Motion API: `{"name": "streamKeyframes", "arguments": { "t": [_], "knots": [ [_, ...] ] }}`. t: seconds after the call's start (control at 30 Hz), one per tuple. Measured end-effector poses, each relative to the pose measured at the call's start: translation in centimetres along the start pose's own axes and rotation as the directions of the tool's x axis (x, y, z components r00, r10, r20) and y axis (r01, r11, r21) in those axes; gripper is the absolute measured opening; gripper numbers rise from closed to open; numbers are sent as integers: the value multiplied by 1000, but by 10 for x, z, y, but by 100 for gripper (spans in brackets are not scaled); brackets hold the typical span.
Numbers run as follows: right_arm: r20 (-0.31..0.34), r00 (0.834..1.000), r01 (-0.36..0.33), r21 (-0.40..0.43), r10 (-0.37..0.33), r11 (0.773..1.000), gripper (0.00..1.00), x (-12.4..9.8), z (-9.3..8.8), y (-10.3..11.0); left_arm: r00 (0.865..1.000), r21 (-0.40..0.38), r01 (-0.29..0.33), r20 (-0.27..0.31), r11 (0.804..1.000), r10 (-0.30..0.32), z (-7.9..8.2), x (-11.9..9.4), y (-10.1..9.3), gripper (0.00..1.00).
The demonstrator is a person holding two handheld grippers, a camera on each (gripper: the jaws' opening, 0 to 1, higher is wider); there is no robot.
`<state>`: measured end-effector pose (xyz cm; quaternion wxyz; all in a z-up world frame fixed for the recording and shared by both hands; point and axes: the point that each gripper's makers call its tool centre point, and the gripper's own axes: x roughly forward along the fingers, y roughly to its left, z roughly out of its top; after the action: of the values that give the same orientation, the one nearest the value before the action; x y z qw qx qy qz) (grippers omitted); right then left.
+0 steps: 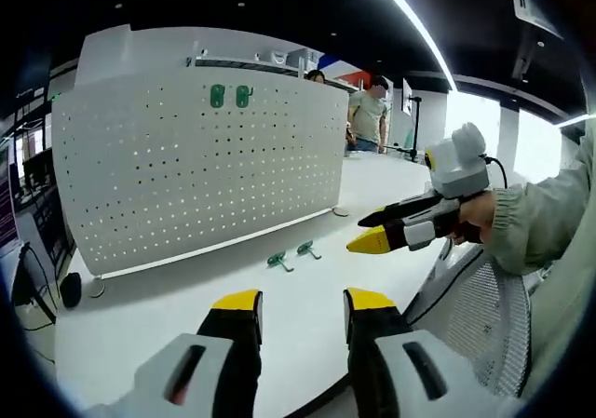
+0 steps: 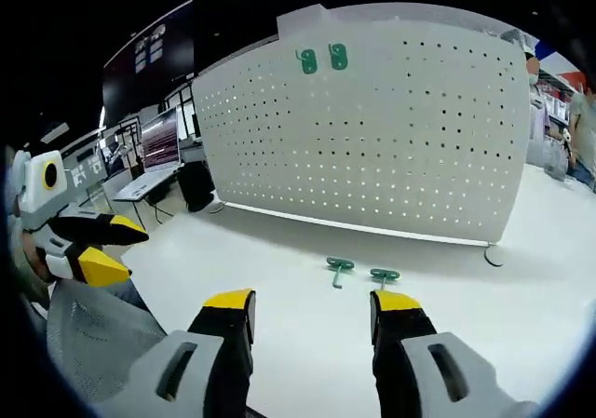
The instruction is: Insert the hook assembly into the mounting plate slot until the hook locks in place.
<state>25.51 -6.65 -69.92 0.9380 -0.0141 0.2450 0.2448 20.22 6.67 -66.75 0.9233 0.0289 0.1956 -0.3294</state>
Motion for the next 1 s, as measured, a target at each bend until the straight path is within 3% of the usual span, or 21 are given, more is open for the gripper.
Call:
{"name": "streamKeyframes", "arguments": {
  "t": [0.4, 0.77, 0.83, 1.0],
  "knots": [
    [-55, 997, -47, -2, 46, 999, 49, -14, -11, 11, 999, -3, 27, -24, 1000, -27, -6, 6, -8, 37],
    [-55, 996, -63, 15, 63, 998, 49, -32, -13, 14, 995, 4, 68, -73, 998, -67, -15, 12, -15, 37],
    [-54, 996, -69, 59, 73, 996, 49, -33, -15, 13, 993, -2, 84, -83, 996, -84, -17, 15, -19, 37],
    [-59, 996, -64, 42, 67, 997, 47, -33, -16, 11, 987, -6, 109, -114, 994, -109, -21, 19, -24, 37]
  ]
}}
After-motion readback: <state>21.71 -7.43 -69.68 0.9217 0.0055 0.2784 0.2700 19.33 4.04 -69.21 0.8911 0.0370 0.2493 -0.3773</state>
